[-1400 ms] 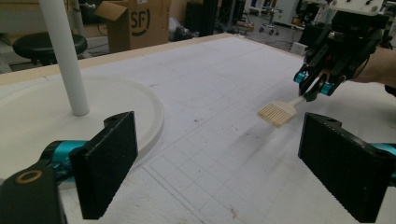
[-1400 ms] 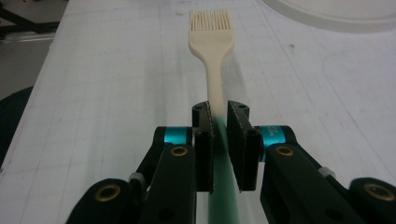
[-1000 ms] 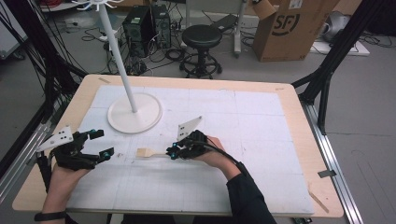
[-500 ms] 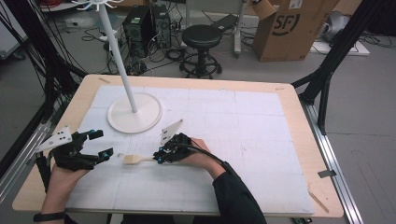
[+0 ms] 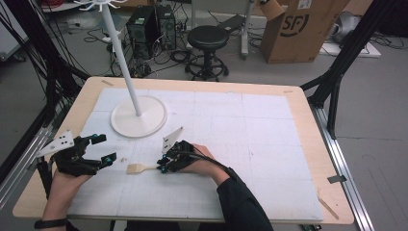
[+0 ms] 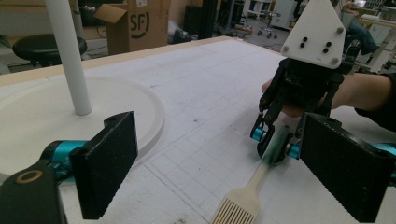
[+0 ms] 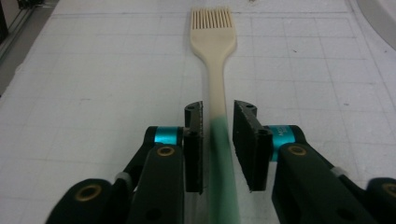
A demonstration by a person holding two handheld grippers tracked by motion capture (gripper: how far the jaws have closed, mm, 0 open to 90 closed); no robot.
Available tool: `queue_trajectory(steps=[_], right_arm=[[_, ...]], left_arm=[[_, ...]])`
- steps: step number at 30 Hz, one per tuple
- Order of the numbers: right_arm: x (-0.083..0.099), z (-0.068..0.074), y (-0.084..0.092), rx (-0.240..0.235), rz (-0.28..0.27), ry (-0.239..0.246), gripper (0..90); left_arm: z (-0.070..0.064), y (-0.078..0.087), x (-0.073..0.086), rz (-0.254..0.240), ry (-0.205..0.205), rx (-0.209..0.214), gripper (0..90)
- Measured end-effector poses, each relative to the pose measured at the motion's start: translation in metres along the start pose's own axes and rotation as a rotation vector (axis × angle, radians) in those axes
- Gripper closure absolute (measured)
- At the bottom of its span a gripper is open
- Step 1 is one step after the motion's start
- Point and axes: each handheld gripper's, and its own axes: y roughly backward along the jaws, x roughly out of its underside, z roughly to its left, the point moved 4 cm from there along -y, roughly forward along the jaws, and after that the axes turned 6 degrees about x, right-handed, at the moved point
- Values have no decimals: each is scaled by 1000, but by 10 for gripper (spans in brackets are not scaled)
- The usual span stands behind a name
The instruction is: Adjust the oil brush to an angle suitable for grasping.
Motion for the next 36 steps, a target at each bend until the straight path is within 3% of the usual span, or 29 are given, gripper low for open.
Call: queue_trajectory(steps=[3,6,13,20,24,30,36], right_arm=[[0,1,5,2,2,-20,556],[1,2,17,33,-1,-20,470],[17,5,76,167,-89,-94,305],[64,7,152,320,-222,-234,261],[95,12,183,410,-259,-308,228],[137,23,211,512,-274,-403,181],[169,31,226,570,-274,-485,165]], left_arm=[[0,-1,1,5,1,1,125],[0,-1,1,6,2,0,125],[0,0,1,9,13,-3,125],[2,-3,5,20,15,-7,125],[2,-4,5,21,12,-9,125],[3,-4,5,13,13,-5,125],[3,-5,5,2,15,-6,125]])
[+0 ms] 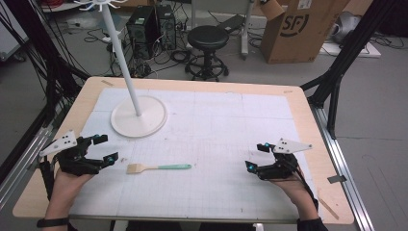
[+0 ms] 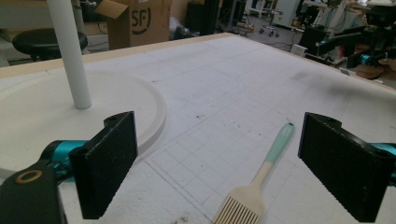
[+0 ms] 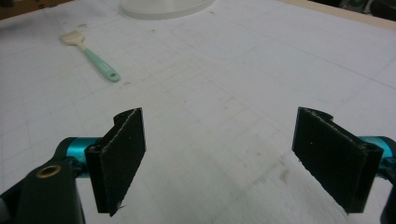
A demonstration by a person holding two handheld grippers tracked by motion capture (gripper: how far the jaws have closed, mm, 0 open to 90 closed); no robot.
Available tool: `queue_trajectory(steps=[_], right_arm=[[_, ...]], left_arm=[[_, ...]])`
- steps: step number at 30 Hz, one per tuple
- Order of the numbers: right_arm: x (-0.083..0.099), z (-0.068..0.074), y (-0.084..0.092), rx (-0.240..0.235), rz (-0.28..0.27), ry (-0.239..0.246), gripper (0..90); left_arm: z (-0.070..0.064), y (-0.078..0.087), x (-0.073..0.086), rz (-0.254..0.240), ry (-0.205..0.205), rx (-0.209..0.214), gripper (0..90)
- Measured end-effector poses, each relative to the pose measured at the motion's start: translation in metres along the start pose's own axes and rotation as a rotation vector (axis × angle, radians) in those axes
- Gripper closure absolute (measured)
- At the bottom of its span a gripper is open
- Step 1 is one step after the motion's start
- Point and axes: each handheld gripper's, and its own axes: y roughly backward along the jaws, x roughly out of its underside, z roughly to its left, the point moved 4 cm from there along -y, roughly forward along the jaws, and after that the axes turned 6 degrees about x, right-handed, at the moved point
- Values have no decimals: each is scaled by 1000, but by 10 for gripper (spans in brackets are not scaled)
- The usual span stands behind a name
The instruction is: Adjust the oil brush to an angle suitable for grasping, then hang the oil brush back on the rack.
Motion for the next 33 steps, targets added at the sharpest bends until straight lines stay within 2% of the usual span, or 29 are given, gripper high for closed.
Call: queue_trajectory(steps=[2,5,9,16,27,33], right_arm=[[5,-5,5,20,-18,-29,165],[10,-10,10,42,-27,-45,165],[13,-11,14,70,-31,-36,165],[18,-13,16,78,-12,-19,165],[16,-16,20,95,-31,-44,165],[19,-17,22,100,-26,-52,165]], left_arm=[[1,-1,1,0,3,-5,125],[3,-3,4,5,11,-7,125],[3,-4,8,17,12,-12,125],[3,-4,6,-4,3,-17,125],[0,-4,5,-1,-1,-12,125],[-2,-8,4,10,-3,10,125]])
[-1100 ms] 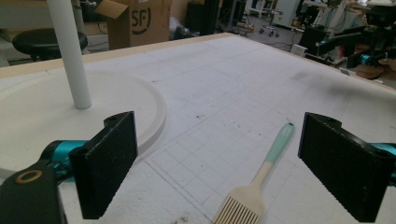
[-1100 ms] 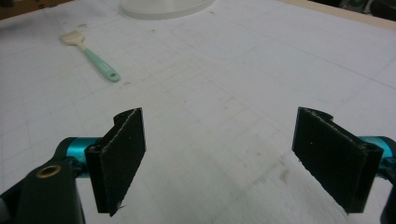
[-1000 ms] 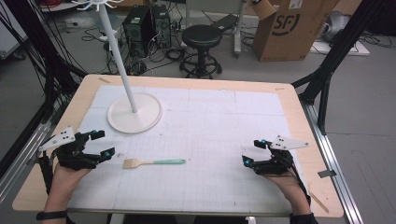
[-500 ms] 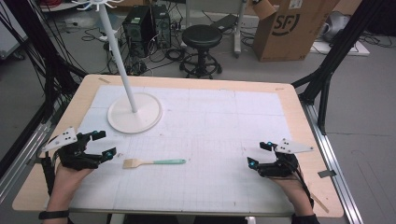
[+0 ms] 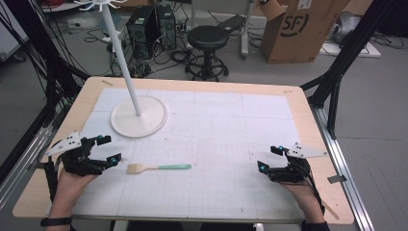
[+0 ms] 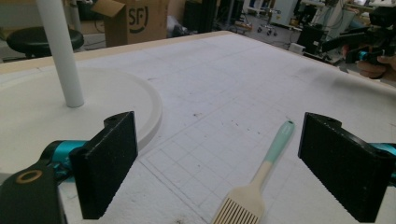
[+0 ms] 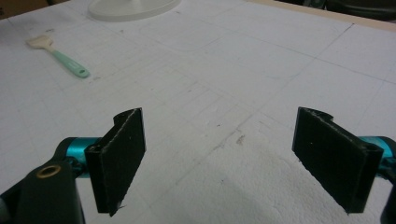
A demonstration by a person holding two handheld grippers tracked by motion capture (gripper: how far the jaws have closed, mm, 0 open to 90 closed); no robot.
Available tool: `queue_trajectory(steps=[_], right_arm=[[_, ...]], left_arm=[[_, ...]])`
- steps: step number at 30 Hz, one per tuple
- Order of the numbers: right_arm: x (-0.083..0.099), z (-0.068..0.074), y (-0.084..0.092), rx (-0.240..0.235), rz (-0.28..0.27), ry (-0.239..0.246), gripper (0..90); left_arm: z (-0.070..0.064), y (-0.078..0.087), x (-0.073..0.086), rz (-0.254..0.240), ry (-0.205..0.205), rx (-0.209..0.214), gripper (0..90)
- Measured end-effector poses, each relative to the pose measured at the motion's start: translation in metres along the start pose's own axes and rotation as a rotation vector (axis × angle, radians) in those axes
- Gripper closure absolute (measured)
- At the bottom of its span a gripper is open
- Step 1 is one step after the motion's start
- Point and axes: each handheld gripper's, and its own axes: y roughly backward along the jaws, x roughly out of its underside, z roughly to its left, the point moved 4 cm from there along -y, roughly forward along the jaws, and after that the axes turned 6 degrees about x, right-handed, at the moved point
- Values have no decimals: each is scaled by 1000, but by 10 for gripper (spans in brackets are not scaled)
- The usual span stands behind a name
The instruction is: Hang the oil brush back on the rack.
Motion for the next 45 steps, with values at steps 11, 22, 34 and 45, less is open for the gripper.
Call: queue_trajectory(steps=[11,22,34,45], right_arm=[[0,-1,-1,-2,3,12,168],[1,-2,-1,-7,8,5,172],[1,-3,-2,-7,8,7,176],[2,-3,-3,-8,19,7,178]], left_arm=[[-15,-25,-11,63,-35,62,149],[-26,-63,-5,170,-61,142,155],[-34,-83,10,262,-80,178,198],[-40,-95,24,354,-133,207,379]])
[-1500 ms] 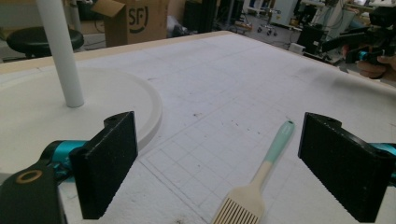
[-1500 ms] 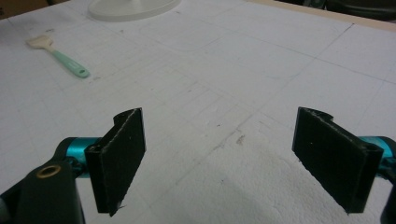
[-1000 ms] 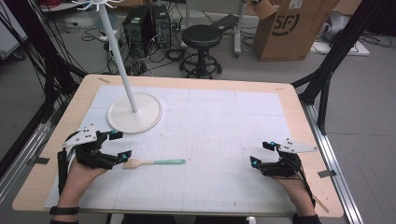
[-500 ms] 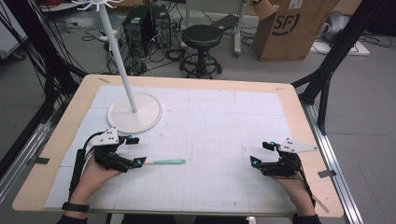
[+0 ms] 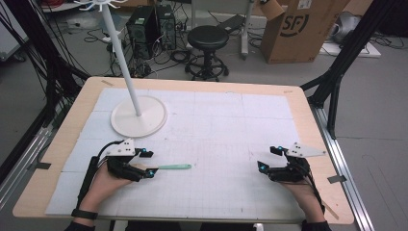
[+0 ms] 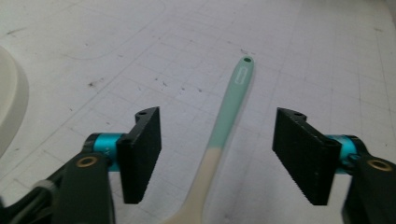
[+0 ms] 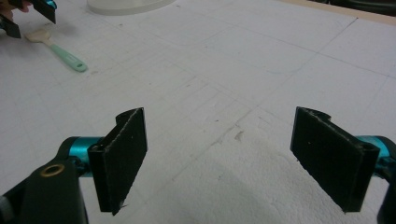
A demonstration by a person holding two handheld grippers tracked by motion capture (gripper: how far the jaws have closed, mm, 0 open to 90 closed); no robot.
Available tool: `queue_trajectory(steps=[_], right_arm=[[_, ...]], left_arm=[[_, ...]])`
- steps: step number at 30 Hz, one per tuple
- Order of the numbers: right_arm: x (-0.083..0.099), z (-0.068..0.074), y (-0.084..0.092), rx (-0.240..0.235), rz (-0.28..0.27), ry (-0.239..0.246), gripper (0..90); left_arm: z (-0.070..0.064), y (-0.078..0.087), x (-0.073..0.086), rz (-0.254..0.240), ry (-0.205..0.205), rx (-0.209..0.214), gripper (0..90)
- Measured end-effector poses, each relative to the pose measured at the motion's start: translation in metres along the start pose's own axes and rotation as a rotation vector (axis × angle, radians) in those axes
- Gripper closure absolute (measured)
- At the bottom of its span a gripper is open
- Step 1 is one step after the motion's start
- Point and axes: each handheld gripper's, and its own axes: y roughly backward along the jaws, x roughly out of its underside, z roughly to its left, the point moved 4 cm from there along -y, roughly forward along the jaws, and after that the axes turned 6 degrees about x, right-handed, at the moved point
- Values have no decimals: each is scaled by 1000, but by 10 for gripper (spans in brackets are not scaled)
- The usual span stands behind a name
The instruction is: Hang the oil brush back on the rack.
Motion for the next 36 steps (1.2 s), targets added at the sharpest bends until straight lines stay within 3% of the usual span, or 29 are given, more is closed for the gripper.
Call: queue_trajectory(steps=[8,12,18,29,36], right_arm=[[0,-1,-1,0,1,-2,186],[0,-1,-1,-1,0,-2,188],[0,-1,-1,-2,0,-3,191],[1,-1,-2,-6,7,1,195],[1,-1,-3,-6,7,8,199]], left_arm=[[-2,-4,3,53,-31,2,546],[-1,-5,4,67,-31,-5,595],[-1,-14,8,127,-42,-18,638],[0,-15,8,117,-24,-28,772],[0,-14,8,110,-12,-33,782]])
